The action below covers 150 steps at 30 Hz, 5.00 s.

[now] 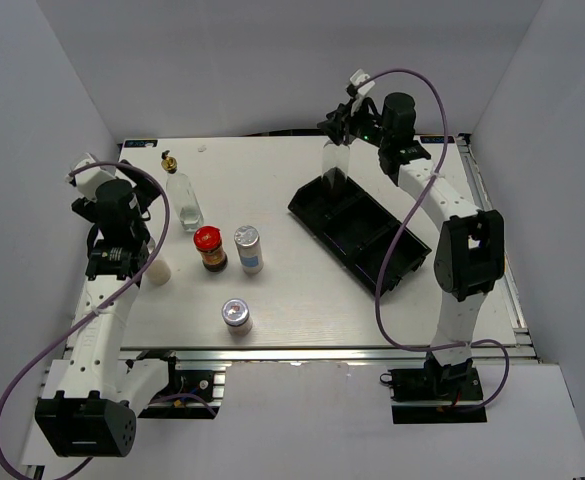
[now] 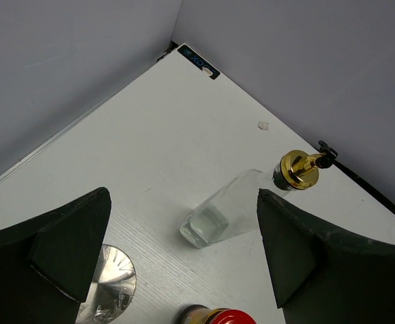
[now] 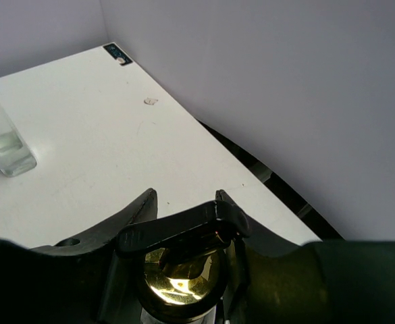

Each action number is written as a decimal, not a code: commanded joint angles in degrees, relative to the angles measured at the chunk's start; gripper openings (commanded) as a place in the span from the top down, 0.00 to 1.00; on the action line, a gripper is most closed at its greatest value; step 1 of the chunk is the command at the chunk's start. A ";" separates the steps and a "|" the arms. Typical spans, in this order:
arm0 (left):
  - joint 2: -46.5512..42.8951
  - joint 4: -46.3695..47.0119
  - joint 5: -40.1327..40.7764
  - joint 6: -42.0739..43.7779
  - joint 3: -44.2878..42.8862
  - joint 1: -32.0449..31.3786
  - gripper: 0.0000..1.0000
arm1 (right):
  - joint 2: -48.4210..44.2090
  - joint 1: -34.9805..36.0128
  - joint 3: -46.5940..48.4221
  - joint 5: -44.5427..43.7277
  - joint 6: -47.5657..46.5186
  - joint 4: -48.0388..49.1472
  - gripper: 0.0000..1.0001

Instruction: Organize the condiment bottles

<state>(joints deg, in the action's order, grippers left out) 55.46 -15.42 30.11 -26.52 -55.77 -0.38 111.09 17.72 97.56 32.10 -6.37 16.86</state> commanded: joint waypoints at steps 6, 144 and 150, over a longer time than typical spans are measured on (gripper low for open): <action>-0.62 2.06 -5.05 1.65 -0.92 0.21 0.02 | -0.26 -0.05 -0.35 0.42 -4.35 7.04 1.00; 60.83 -4.36 38.62 -17.86 -60.61 -48.66 1.00 | -53.52 -8.93 -46.40 -64.79 17.36 -8.78 0.11; 59.85 -3.92 41.34 -17.69 -59.02 -50.15 1.00 | -53.26 -9.01 -46.32 -64.00 18.06 -9.48 0.11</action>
<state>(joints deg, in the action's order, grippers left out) 120.18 -23.46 66.24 -42.17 -113.97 -49.47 57.91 8.99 50.81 -31.70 10.57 6.02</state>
